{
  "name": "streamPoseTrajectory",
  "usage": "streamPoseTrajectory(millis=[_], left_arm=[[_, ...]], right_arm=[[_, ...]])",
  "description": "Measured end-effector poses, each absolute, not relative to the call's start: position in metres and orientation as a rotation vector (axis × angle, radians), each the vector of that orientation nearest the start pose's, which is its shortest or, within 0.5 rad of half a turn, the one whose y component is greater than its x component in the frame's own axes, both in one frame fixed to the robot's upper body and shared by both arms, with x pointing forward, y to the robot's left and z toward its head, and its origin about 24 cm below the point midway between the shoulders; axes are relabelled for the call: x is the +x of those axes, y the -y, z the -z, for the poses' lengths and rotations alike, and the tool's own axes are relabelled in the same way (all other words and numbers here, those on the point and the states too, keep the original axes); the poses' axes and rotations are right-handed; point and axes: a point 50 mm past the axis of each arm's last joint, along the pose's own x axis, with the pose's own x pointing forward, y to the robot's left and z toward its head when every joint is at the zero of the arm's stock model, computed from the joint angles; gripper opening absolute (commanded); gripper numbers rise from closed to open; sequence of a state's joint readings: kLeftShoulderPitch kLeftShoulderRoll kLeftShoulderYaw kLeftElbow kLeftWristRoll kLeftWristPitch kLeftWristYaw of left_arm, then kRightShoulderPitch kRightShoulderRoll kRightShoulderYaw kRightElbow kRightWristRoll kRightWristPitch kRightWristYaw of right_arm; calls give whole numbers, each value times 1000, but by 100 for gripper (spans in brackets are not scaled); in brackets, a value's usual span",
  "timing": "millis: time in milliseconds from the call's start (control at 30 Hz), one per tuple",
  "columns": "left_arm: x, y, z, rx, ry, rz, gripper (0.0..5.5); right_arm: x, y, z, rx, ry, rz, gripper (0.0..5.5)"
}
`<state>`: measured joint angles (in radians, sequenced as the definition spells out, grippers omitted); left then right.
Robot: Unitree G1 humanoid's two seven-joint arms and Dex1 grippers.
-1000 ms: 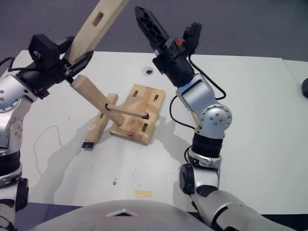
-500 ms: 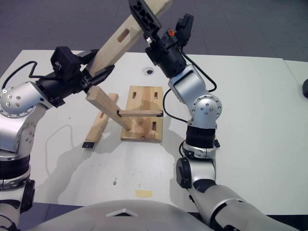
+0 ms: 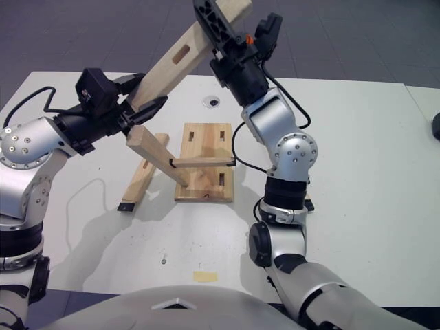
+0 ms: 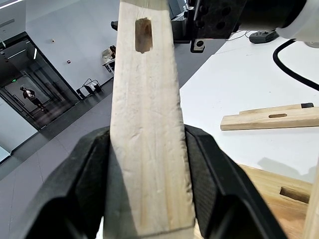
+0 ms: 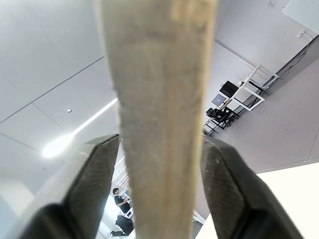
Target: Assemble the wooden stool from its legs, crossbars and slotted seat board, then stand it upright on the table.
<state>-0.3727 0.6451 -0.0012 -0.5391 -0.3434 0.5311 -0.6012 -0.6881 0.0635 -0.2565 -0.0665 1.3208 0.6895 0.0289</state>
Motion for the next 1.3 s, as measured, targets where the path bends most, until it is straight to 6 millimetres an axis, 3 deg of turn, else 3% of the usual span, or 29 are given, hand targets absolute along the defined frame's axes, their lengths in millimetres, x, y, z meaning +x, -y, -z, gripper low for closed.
streamPoseTrajectory(millis=[233, 467, 500, 700, 867, 1000, 1067, 1167, 1300], left_arm=[[255, -154, -213, 498, 211, 794, 203], [254, -152, -213, 502, 214, 797, 203], [254, -152, -213, 502, 214, 798, 240], [258, -158, -215, 486, 206, 772, 328], [257, -180, -232, 342, 209, 729, 413], [250, -195, -260, 186, 261, 779, 480], [247, -201, -265, 128, 240, 833, 509], [238, -201, -259, 50, 114, 1029, 540], [228, -196, -233, 52, -101, 1234, 540]], right_arm=[[310, 88, -226, 1148, 100, -869, 101], [308, 90, -225, 1145, 110, -855, 100], [308, 90, -225, 1145, 112, -853, 100], [310, 98, -221, 1138, 154, -734, 100], [323, 127, -212, 1147, 219, -487, 100], [326, 153, -212, 1090, 267, -388, 100], [325, 168, -211, 1065, 284, -343, 100], [321, 196, -206, 1000, 284, -280, 100], [315, 222, -198, 930, 273, -231, 100]])
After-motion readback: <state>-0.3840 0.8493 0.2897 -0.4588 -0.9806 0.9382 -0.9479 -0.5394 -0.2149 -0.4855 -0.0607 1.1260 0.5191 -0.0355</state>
